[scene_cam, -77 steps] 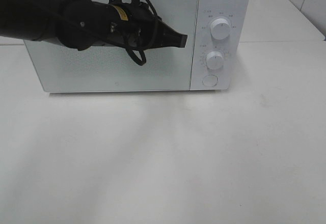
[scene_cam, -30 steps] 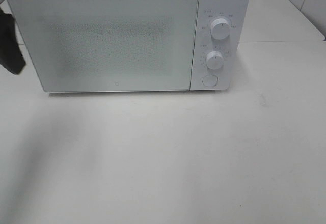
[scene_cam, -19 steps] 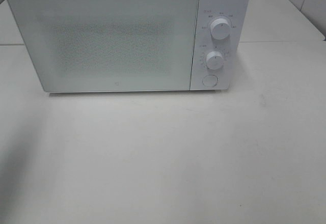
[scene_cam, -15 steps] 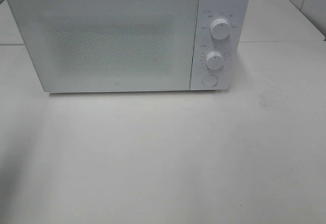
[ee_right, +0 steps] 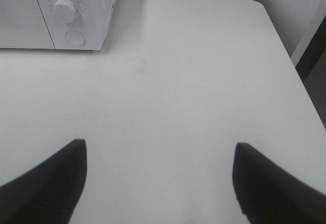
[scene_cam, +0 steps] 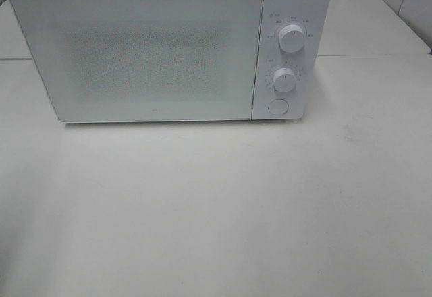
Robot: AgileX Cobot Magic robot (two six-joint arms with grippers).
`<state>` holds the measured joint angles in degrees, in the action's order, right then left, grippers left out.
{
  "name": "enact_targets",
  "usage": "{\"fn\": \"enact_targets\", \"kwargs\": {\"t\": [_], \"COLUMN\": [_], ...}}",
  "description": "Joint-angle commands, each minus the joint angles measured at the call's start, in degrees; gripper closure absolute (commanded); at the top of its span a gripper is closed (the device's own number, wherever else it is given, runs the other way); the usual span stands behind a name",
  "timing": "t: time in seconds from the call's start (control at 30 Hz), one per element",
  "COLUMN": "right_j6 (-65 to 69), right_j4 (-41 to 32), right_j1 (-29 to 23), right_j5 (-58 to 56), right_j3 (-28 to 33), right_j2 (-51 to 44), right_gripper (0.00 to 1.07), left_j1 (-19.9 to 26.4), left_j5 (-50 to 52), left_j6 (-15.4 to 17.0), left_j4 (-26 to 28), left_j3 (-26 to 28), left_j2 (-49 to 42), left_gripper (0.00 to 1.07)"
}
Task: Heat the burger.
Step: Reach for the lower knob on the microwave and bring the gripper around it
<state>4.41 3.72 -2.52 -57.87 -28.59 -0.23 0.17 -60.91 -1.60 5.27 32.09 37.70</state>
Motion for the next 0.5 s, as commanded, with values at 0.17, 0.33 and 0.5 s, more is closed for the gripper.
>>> {"fn": "enact_targets", "kwargs": {"t": [0.17, 0.33, 0.5], "right_j6": [-0.5, -0.5, -0.5], "right_j4": [-0.2, -0.2, -0.2], "right_j1": [0.4, 0.4, 0.4], "right_j5": [0.9, 0.9, 0.9], "right_j3": [0.1, 0.1, 0.1], "right_j2": [-1.5, -1.5, -1.5], "right_gripper": [0.31, 0.31, 0.31], "left_j1": [-0.1, -0.1, -0.1], "left_j5": [0.3, -0.7, -0.7], "left_j6": [0.2, 0.3, 0.3], "left_j4": [-1.1, -1.6, -1.6], "left_j3": [-1.5, -2.3, -2.3], "left_j2": [-10.8, -15.6, -19.2], "left_gripper": [0.08, 0.08, 0.08]}}
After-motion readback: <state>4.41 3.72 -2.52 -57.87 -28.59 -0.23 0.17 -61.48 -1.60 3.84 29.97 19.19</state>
